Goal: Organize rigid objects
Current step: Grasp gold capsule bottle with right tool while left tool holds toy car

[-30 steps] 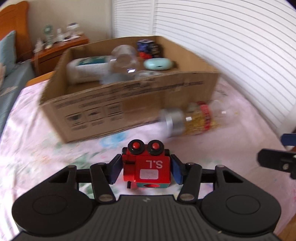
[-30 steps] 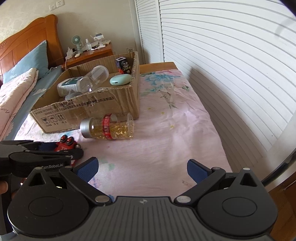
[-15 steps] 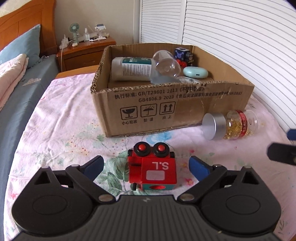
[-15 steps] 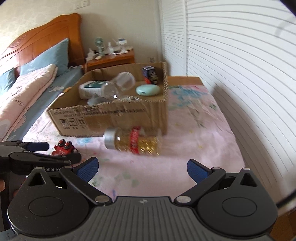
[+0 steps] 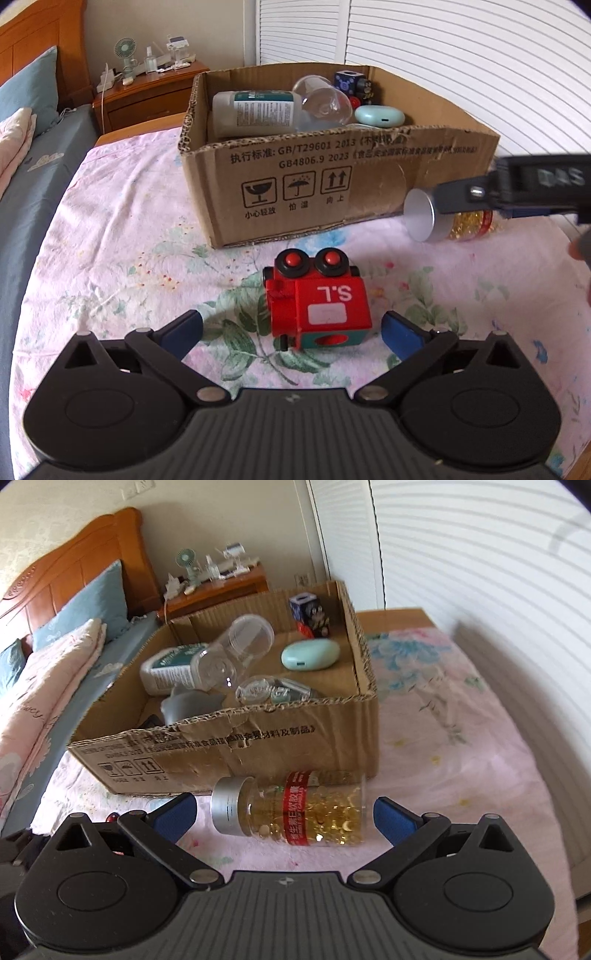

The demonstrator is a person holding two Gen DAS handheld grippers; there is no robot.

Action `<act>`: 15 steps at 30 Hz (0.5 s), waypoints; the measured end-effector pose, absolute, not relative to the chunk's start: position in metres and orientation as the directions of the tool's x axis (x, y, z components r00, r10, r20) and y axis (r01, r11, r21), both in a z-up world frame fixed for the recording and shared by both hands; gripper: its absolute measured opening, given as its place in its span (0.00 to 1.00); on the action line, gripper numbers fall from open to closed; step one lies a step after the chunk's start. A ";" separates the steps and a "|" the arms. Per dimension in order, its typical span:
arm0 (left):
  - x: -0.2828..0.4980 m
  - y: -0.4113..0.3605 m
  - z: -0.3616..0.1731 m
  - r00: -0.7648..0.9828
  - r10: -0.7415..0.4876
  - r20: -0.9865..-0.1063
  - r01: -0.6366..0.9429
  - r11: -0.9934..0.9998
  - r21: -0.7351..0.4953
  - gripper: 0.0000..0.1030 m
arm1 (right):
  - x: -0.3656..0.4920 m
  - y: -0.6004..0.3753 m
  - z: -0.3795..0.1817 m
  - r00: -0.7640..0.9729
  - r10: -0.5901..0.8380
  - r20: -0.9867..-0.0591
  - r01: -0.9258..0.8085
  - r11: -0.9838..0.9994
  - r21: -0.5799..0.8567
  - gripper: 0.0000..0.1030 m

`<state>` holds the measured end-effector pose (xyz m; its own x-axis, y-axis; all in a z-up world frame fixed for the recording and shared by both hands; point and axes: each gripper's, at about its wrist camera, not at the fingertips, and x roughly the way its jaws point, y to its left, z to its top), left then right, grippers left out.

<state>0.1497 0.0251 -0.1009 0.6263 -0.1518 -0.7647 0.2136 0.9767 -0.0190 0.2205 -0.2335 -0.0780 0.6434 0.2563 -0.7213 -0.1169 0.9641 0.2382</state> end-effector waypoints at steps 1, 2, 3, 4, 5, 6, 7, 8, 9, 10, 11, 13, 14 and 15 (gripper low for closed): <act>0.149 0.026 -0.101 0.628 -0.154 -0.763 0.216 0.976 -0.020 0.99 | 0.222 -0.230 -0.080 0.641 0.247 -0.726 -0.109 0.967 0.232 1.00; 0.149 0.026 -0.101 0.628 -0.155 -0.762 0.217 0.976 -0.021 0.99 | 0.225 -0.224 -0.081 0.644 0.223 -0.732 -0.097 0.973 0.211 1.00; 0.149 0.026 -0.101 0.628 -0.156 -0.762 0.217 0.976 -0.021 0.99 | 0.226 -0.219 -0.082 0.645 0.201 -0.738 -0.093 0.978 0.186 1.00; 0.149 0.026 -0.101 0.628 -0.156 -0.762 0.217 0.976 -0.021 0.99 | 0.228 -0.216 -0.083 0.643 0.182 -0.743 -0.091 0.983 0.162 1.00; 0.149 0.026 -0.101 0.628 -0.154 -0.762 0.215 0.976 -0.020 0.99 | 0.229 -0.213 -0.085 0.642 0.157 -0.751 -0.086 0.987 0.133 1.00; 0.149 0.026 -0.101 0.629 -0.153 -0.762 0.215 0.977 -0.019 0.99 | 0.230 -0.211 -0.086 0.642 0.135 -0.755 -0.078 0.991 0.110 1.00; 0.149 0.026 -0.101 0.631 -0.153 -0.761 0.215 0.976 -0.018 0.99 | 0.231 -0.209 -0.089 0.638 0.104 -0.763 -0.066 0.995 0.080 1.00; 0.148 0.027 -0.101 0.631 -0.154 -0.760 0.216 0.976 -0.018 0.99 | 0.231 -0.210 -0.090 0.633 0.081 -0.770 -0.061 0.997 0.056 1.00; 0.148 0.027 -0.101 0.631 -0.154 -0.760 0.216 0.976 -0.019 0.99 | 0.231 -0.211 -0.092 0.629 0.072 -0.774 -0.067 0.997 0.038 1.00; 0.148 0.027 -0.101 0.632 -0.155 -0.759 0.217 0.976 -0.018 0.99 | 0.231 -0.213 -0.094 0.623 0.062 -0.779 -0.068 0.997 0.025 1.00; 0.148 0.027 -0.101 0.633 -0.154 -0.759 0.217 0.976 -0.017 0.99 | 0.232 -0.216 -0.097 0.615 0.052 -0.786 -0.066 0.998 0.014 1.00; 0.148 0.026 -0.101 0.635 -0.153 -0.757 0.216 0.976 -0.016 0.99 | 0.230 -0.218 -0.100 0.619 0.037 -0.785 -0.092 0.995 -0.026 1.00; 0.148 0.026 -0.101 0.636 -0.153 -0.756 0.215 0.976 -0.016 0.99 | 0.229 -0.220 -0.100 0.619 0.047 -0.784 -0.102 0.995 -0.021 1.00; 0.148 0.026 -0.101 0.637 -0.152 -0.756 0.214 0.977 -0.017 0.99 | 0.229 -0.222 -0.100 0.621 0.055 -0.782 -0.112 0.994 -0.018 1.00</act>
<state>0.1481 0.0263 -0.1014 0.6370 -0.1521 -0.7557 0.2135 0.9768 -0.0167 0.2287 -0.2222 -0.1004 0.6210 0.0553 -0.7818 -0.1117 0.9936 -0.0185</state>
